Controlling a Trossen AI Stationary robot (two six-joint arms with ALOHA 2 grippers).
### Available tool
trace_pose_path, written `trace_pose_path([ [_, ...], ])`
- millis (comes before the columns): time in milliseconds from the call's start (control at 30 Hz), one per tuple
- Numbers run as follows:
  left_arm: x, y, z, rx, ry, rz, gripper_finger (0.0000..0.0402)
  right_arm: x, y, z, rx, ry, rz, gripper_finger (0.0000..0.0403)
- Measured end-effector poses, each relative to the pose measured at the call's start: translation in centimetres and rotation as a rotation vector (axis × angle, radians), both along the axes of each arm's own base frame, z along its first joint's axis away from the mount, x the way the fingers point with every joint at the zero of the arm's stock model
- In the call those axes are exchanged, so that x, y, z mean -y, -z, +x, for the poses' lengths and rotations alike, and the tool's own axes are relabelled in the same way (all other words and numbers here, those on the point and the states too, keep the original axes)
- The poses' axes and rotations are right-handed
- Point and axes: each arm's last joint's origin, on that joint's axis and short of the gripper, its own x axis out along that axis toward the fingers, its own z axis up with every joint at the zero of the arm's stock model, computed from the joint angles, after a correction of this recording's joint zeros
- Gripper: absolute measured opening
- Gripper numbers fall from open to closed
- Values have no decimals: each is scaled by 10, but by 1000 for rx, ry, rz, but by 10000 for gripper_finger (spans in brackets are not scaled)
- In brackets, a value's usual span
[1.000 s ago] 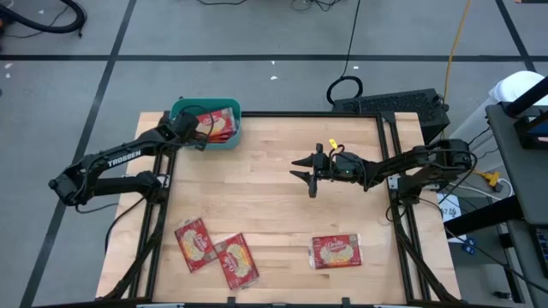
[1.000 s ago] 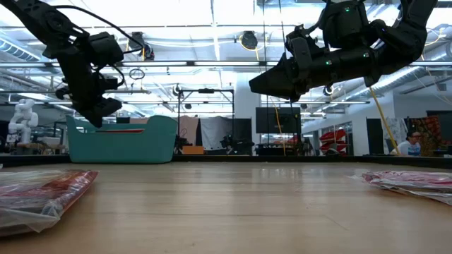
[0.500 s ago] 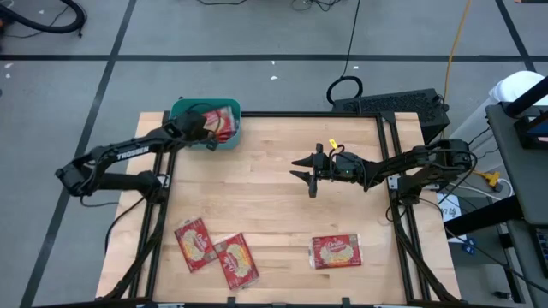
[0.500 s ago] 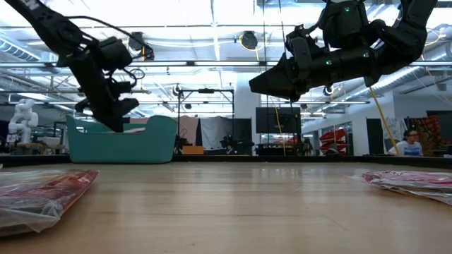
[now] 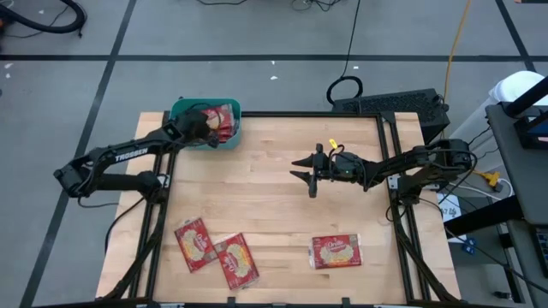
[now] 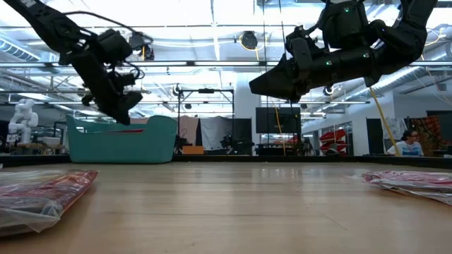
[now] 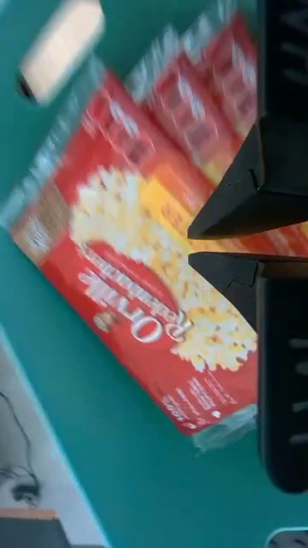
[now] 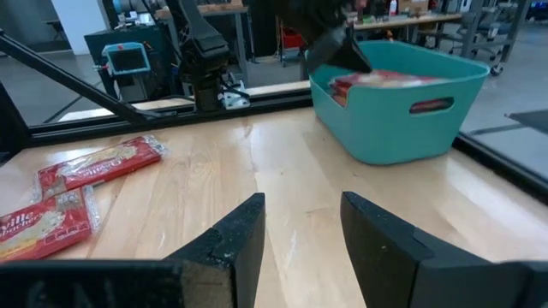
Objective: Sort popcorn bags into baskets
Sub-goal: Put the red popcorn bag into the green bin
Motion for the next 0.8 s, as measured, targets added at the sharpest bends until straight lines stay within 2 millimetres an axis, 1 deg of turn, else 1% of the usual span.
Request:
trace_pose_path([
  [133, 16, -12, 3, 39, 61, 25, 40, -3, 3, 0, -23, -7, 33, 148],
  [267, 38, -19, 10, 92, 133, 8, 40, -13, 7, 0, -67, -37, 77, 148],
  [433, 76, -20, 30, 151, 300, -36, 40, -37, 16, -2, -155, -101, 166, 148],
  [500, 92, -22, 40, 199, 375, -40, 40, -48, 20, -4, -199, -132, 201, 148],
  [667, 134, -27, 63, 302, 566, 16, 40, -79, 30, -12, -327, -237, 327, 151],
  [800, 160, -26, 77, 358, 694, 51, 40, -100, 40, -23, -459, -260, 403, 159],
])
